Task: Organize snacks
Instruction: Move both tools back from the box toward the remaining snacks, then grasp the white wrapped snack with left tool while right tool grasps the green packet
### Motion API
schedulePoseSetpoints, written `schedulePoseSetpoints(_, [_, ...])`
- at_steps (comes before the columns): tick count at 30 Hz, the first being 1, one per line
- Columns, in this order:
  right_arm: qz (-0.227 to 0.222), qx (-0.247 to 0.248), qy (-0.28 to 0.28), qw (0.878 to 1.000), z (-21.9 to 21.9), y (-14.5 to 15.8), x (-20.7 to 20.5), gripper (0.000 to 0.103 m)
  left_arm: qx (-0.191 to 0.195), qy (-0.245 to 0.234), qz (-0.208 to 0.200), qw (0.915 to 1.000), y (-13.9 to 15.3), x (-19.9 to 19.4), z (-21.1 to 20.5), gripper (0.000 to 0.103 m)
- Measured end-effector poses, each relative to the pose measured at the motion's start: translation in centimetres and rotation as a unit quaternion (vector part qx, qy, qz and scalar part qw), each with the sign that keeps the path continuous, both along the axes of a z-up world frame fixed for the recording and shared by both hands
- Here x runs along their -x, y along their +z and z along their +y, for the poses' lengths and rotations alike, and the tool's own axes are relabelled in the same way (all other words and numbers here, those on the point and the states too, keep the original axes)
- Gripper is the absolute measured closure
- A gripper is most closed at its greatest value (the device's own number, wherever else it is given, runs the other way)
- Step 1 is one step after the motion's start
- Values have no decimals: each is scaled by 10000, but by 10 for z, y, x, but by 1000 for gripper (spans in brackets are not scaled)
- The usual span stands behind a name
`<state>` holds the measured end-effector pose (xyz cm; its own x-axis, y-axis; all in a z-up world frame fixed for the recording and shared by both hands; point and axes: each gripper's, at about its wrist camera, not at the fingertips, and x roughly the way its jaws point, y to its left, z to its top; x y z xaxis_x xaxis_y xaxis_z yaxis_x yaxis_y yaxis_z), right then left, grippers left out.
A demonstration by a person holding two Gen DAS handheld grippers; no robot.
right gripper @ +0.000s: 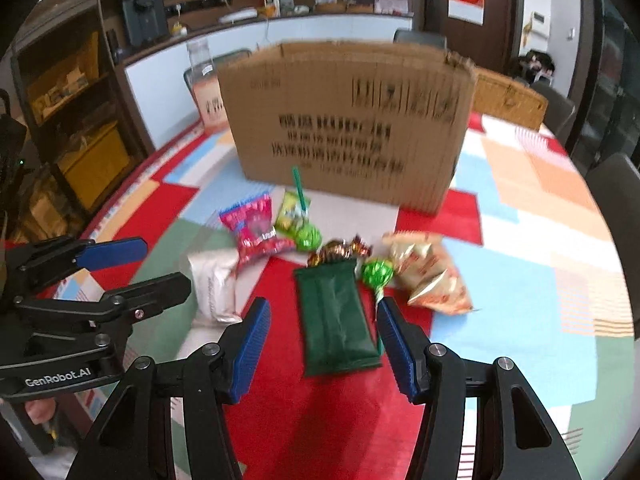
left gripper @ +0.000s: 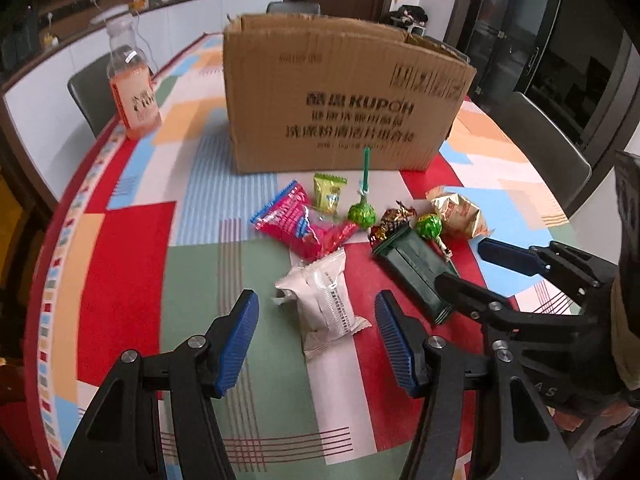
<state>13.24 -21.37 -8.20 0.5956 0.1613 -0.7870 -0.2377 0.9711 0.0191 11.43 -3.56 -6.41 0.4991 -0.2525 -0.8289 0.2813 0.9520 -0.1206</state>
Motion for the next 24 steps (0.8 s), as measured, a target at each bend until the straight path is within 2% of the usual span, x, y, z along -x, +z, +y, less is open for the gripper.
schedulePoseSetpoints(6, [272,25,21,9996,-3,-17,-11,47,-1,-46,250,9997,-18,-9,-6,48])
schedulePoseSetpoints(16, [389,101,50,9992,-5,-25,-19,47,-126,27,478,9988,-41,-26,-12,55])
schedulePoseSetpoints(20, [391,217,105,9989,0,-30,-24,47,-130,39,480,9988,-43,-29,-11,57])
schedulePoseSetpoints(24, [461,234,147,9986,4,-34,-32,47,-93,63,485,9988,-43,-31,-10,63])
